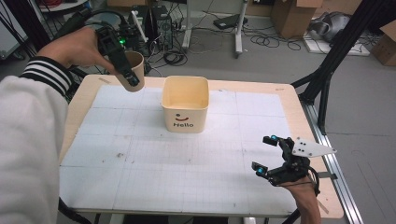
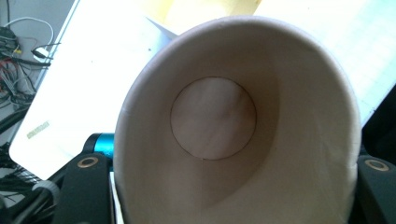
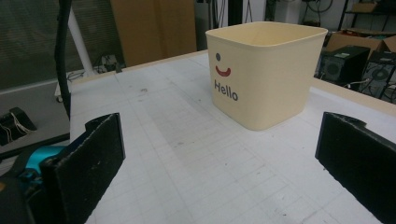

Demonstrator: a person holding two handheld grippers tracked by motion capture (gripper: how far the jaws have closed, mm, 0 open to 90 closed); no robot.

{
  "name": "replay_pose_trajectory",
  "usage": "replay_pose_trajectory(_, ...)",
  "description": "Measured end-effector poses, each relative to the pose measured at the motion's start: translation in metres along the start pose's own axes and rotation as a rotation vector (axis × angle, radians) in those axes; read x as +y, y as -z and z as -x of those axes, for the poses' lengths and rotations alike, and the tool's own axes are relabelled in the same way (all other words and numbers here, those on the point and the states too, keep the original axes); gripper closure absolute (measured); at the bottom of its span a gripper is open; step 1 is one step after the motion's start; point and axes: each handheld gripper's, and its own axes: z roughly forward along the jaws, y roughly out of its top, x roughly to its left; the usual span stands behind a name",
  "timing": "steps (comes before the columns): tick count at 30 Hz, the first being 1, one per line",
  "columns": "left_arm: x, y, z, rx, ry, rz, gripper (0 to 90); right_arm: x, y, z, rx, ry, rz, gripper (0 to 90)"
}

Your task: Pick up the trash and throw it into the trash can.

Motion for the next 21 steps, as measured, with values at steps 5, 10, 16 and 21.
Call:
replay_pose_trajectory(5,0.015,-0.005,-0.002,-0.011,-0.028,-0.005,34.1,-0.001,0.001,0.001,-0.006,-0.002,0.006,0.3)
replay_pose_trajectory(10,0.033,-0.008,-0.002,-0.012,-0.042,0.010,34.1,-0.001,0.003,0.002,-0.011,0.000,0.011,0.2)
replay_pose_trajectory(16,0.051,-0.015,-0.002,-0.010,-0.058,0.010,34.2,0.000,0.006,0.002,-0.015,0.002,0.015,0.2)
replay_pose_trajectory(21,0.065,-0.018,-0.003,0.005,-0.077,0.012,34.3,0.000,0.006,0.002,-0.015,0.002,0.015,0.2)
